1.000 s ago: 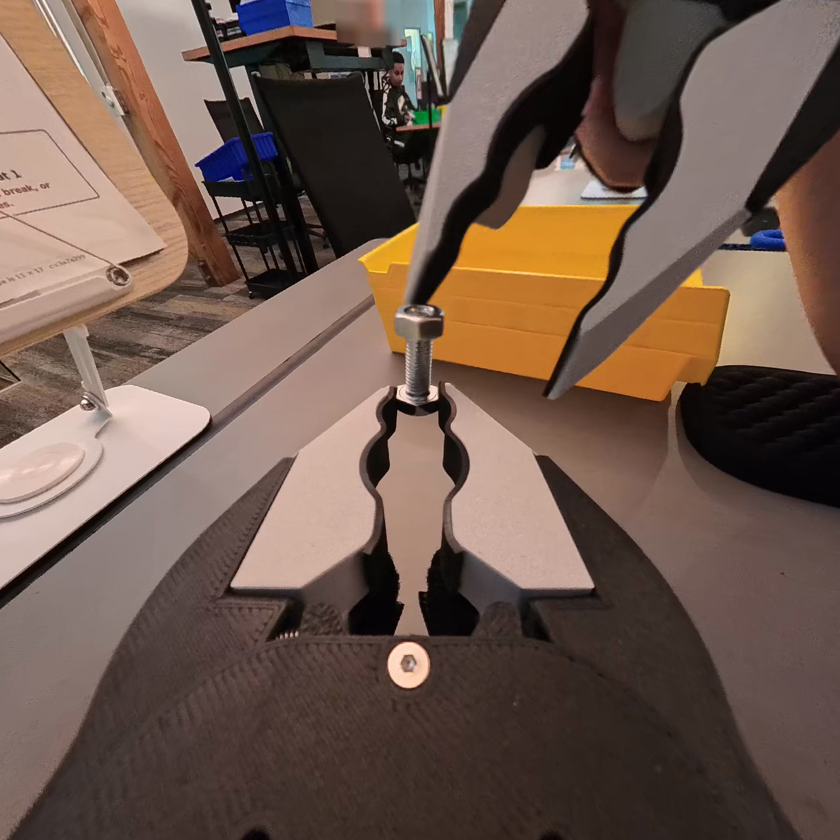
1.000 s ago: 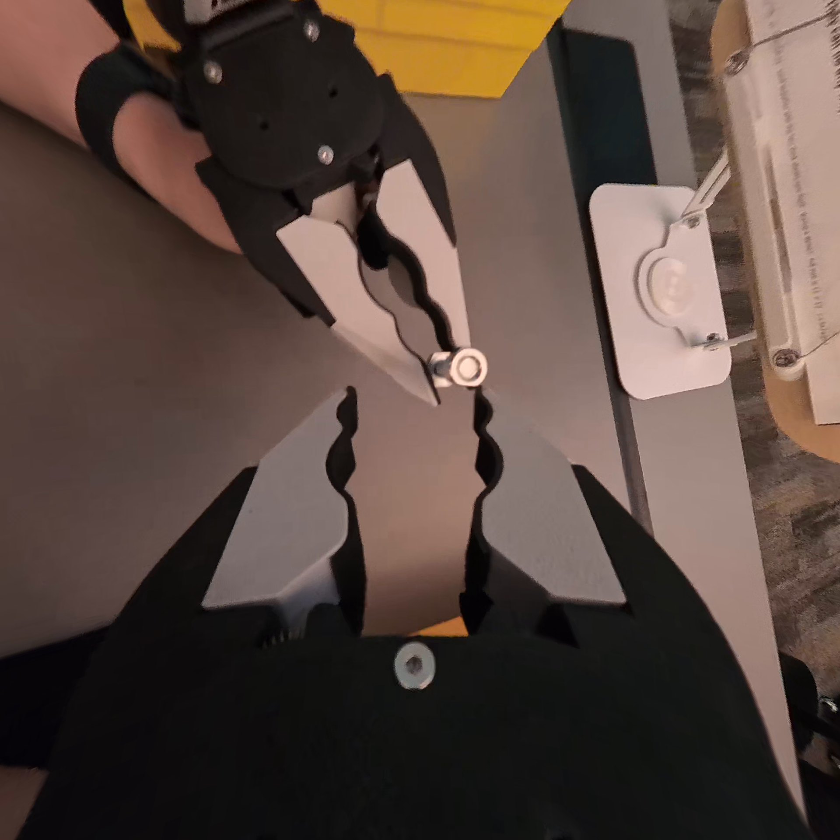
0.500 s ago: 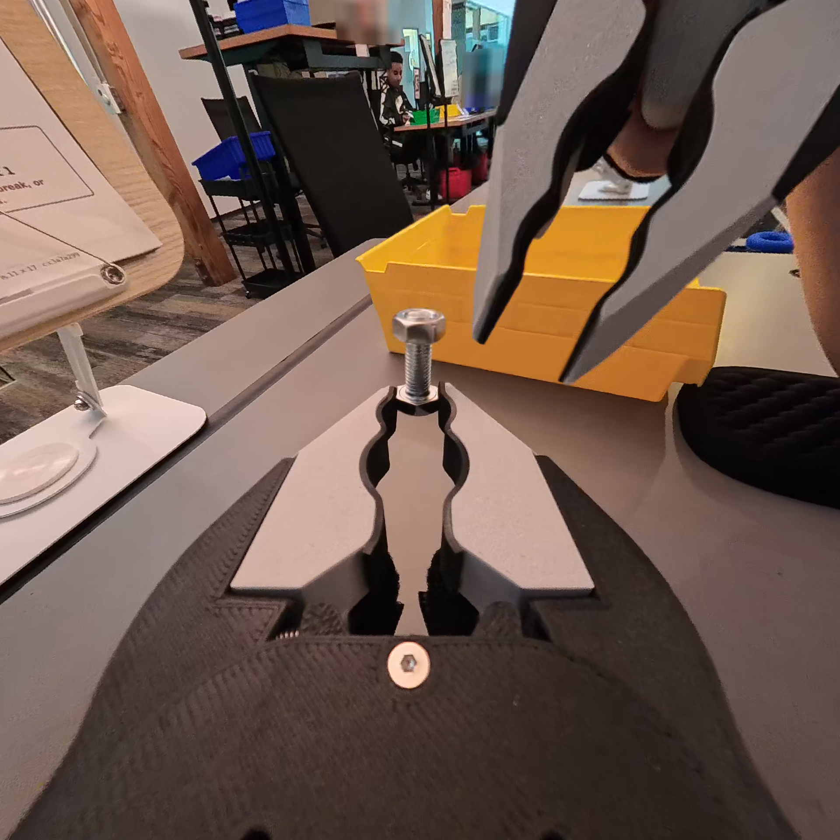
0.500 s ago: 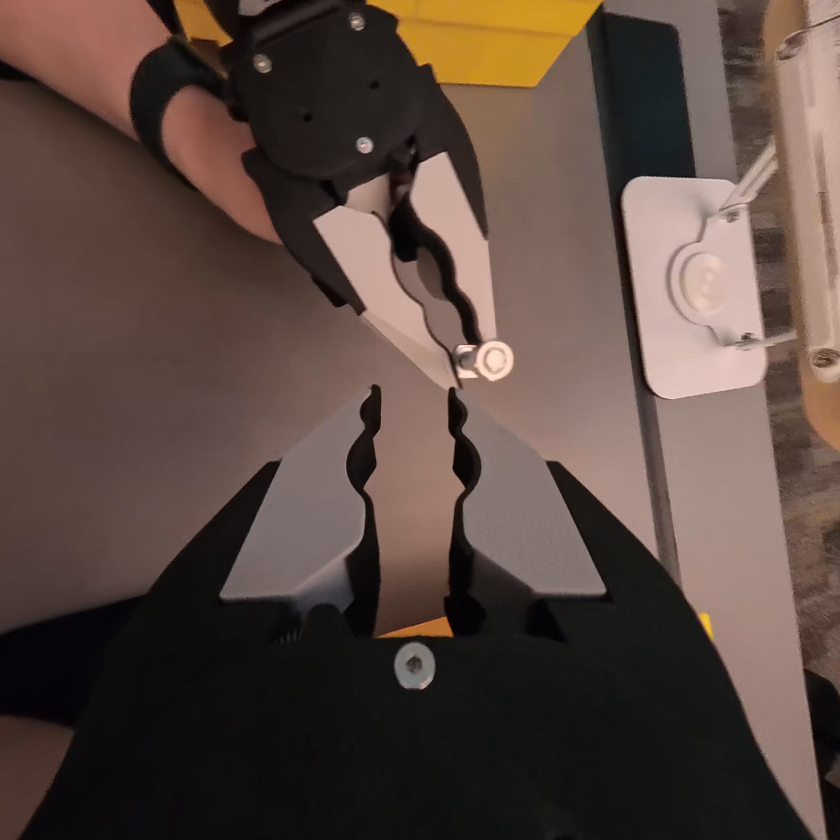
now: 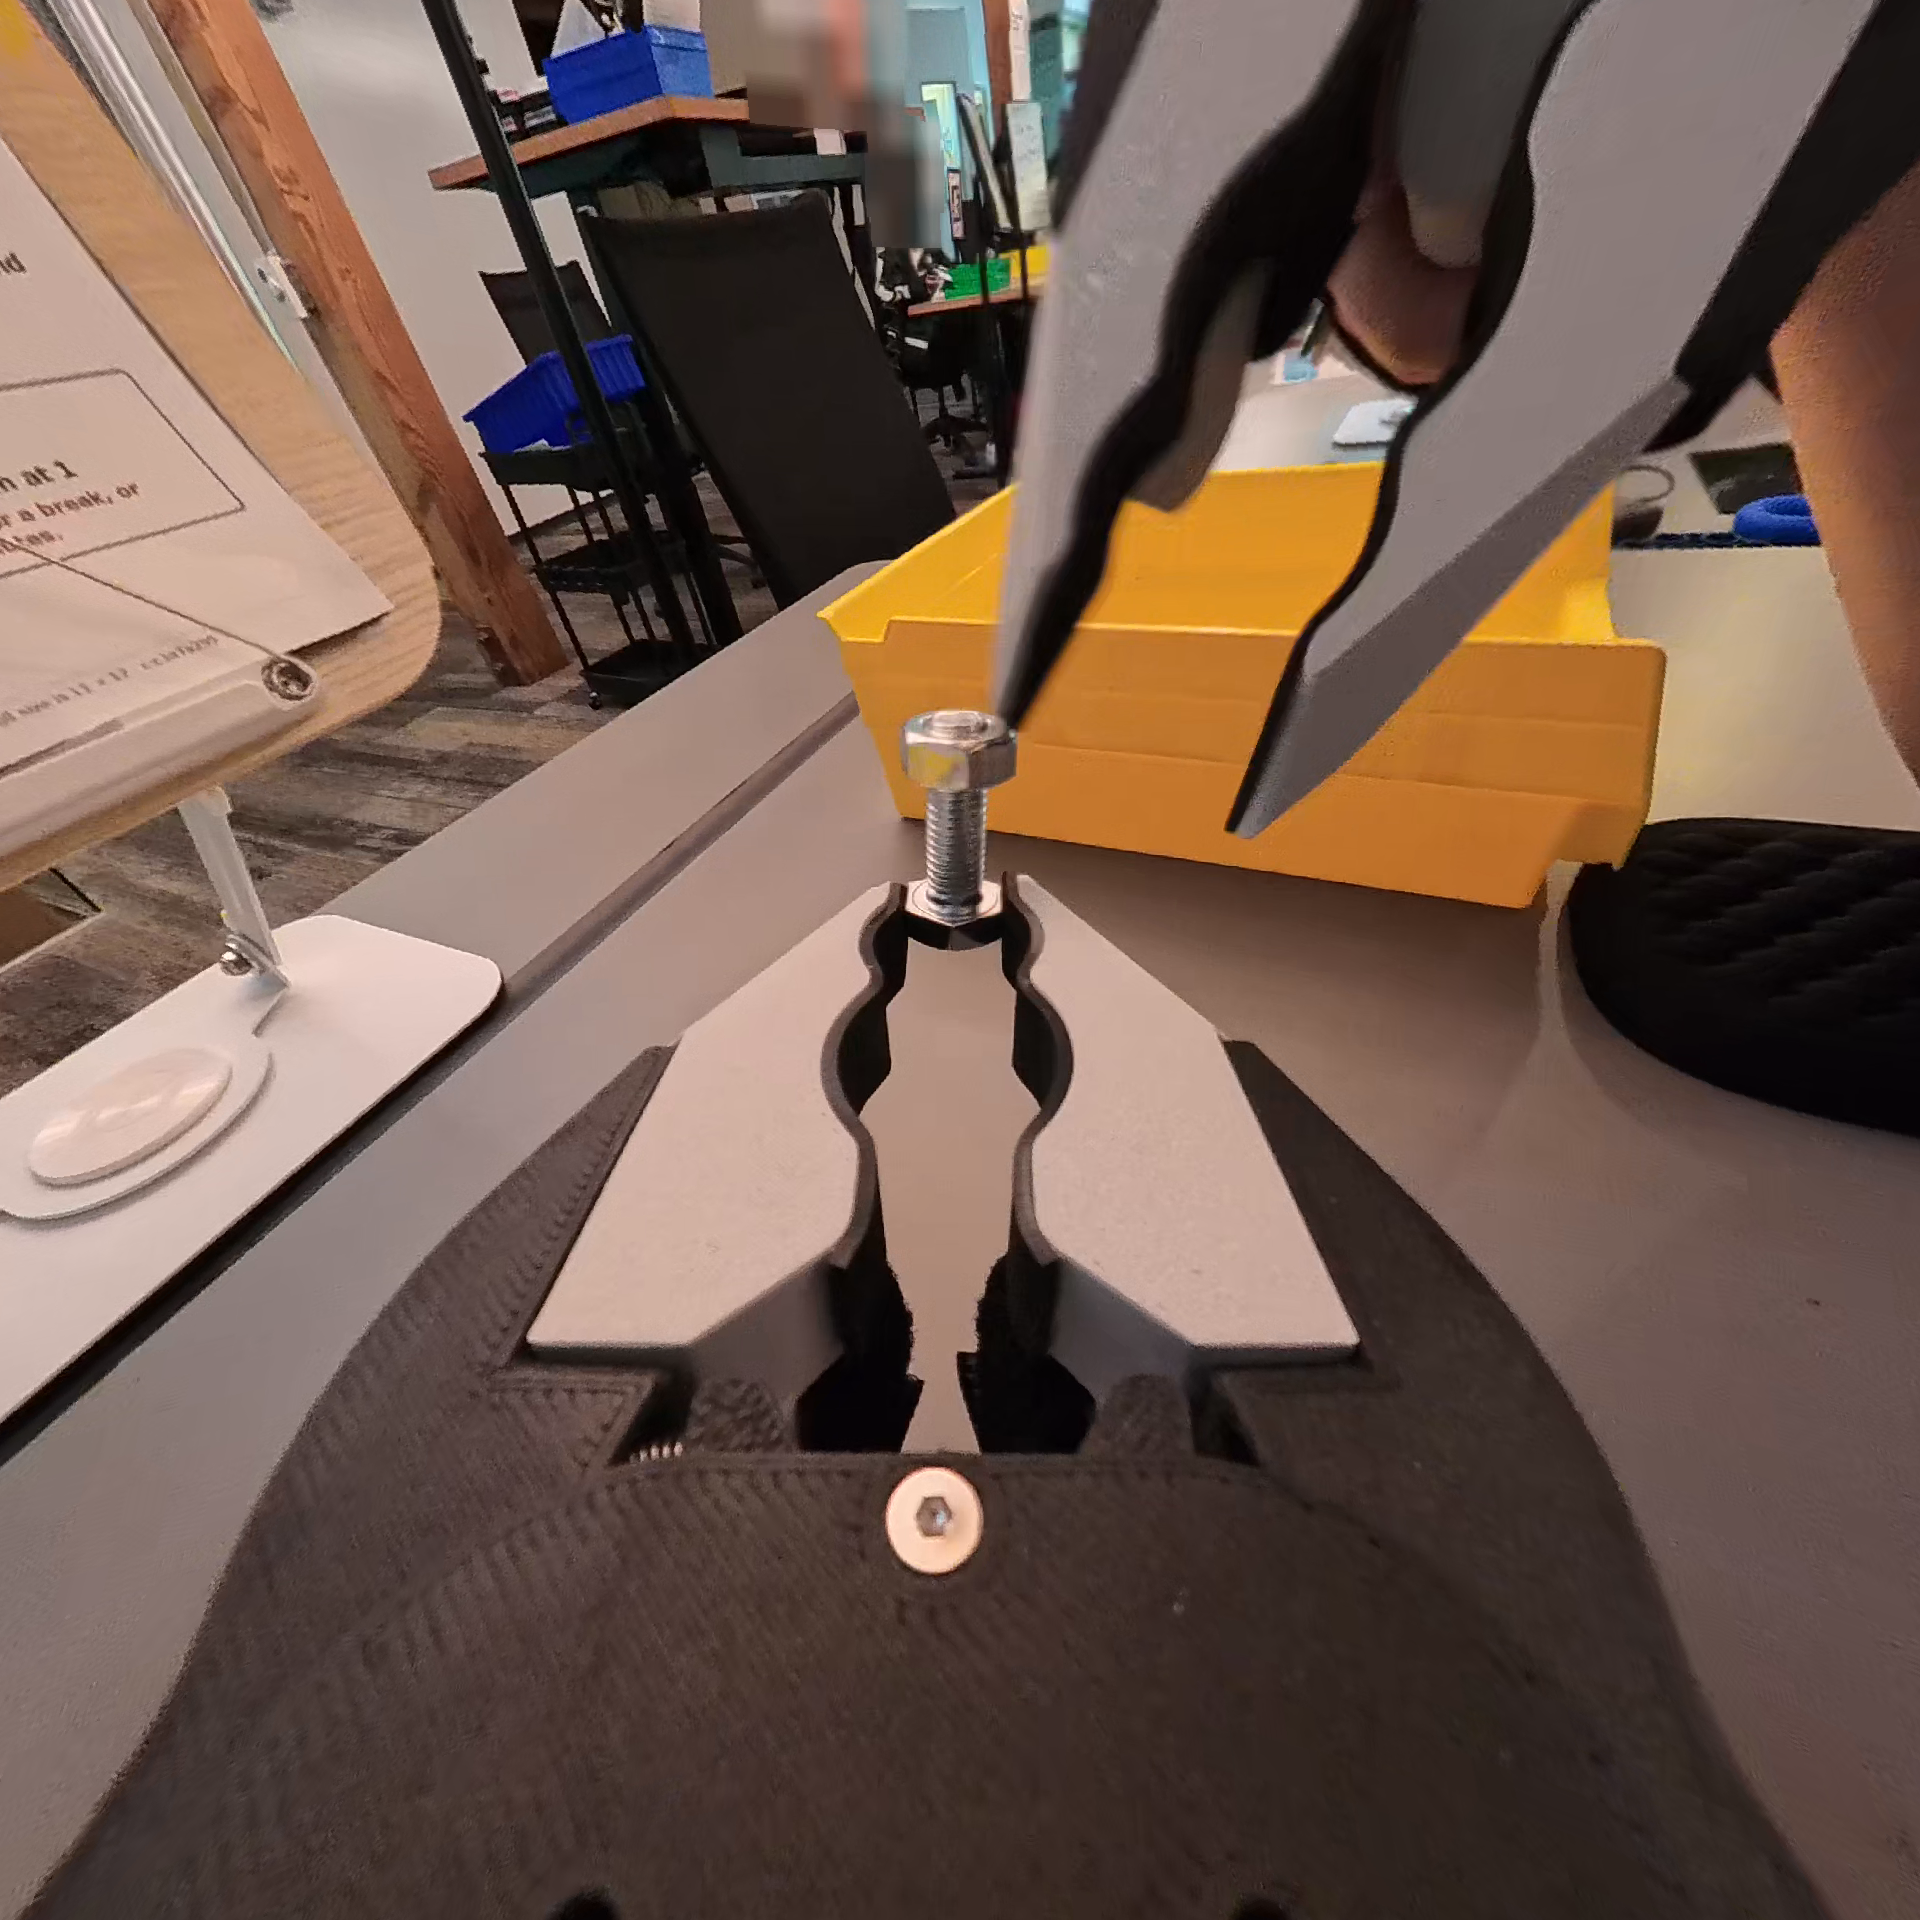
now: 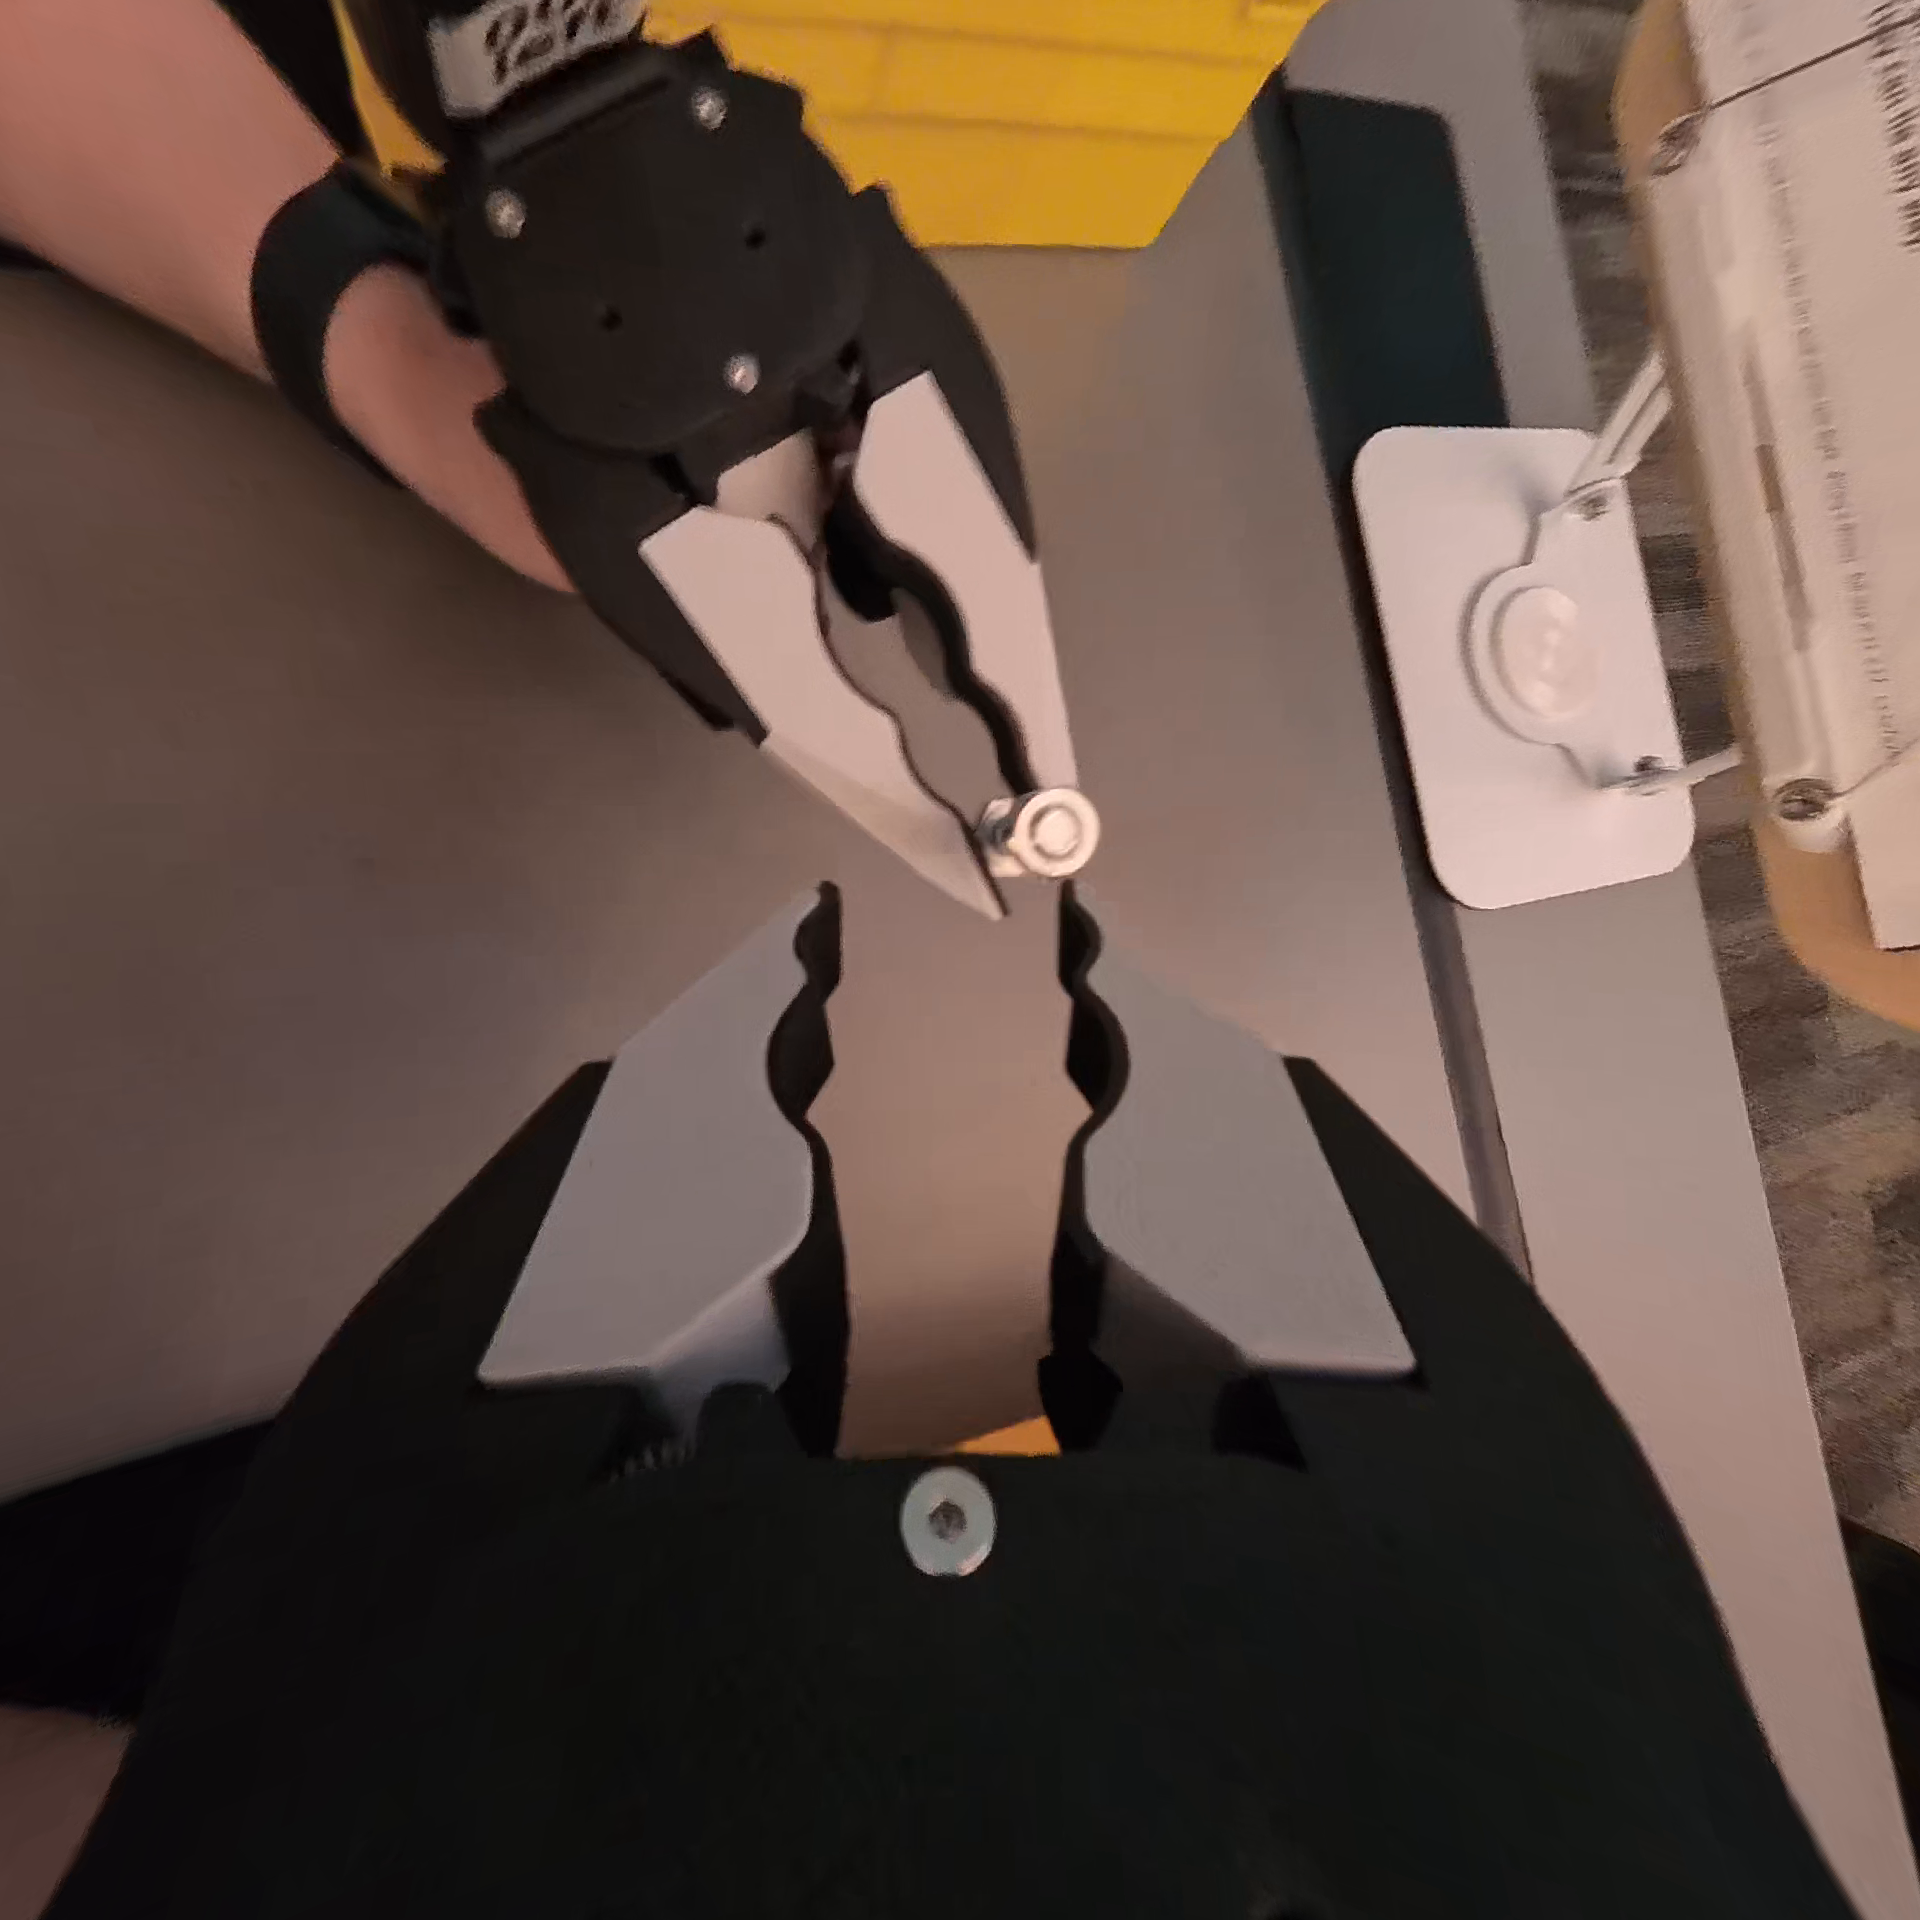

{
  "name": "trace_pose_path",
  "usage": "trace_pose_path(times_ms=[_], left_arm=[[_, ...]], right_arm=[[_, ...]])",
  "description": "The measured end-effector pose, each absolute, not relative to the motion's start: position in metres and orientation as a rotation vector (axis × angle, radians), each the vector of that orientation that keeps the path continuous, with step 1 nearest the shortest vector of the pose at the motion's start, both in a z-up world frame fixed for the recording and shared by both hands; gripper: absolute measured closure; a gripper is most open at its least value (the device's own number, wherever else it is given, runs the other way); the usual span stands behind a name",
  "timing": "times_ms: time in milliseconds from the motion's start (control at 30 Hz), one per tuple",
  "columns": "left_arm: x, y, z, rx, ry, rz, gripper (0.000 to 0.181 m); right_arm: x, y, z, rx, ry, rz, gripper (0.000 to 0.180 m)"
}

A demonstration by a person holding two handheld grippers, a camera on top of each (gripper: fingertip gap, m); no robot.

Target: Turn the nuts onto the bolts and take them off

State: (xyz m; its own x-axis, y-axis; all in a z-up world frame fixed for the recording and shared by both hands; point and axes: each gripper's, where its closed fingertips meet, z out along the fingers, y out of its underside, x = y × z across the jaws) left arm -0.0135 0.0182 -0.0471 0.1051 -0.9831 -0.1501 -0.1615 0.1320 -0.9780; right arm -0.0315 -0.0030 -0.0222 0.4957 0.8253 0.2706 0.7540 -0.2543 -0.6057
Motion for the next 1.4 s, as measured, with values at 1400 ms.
trace_pose_path(times_ms=[1400], left_arm=[[-0.014, 0.019, -0.048, -1.275, 1.294, -0.946, 0.165]], right_arm=[[-0.042, 0.004, -0.030, -2.052, -1.303, 0.133, 0.120]])
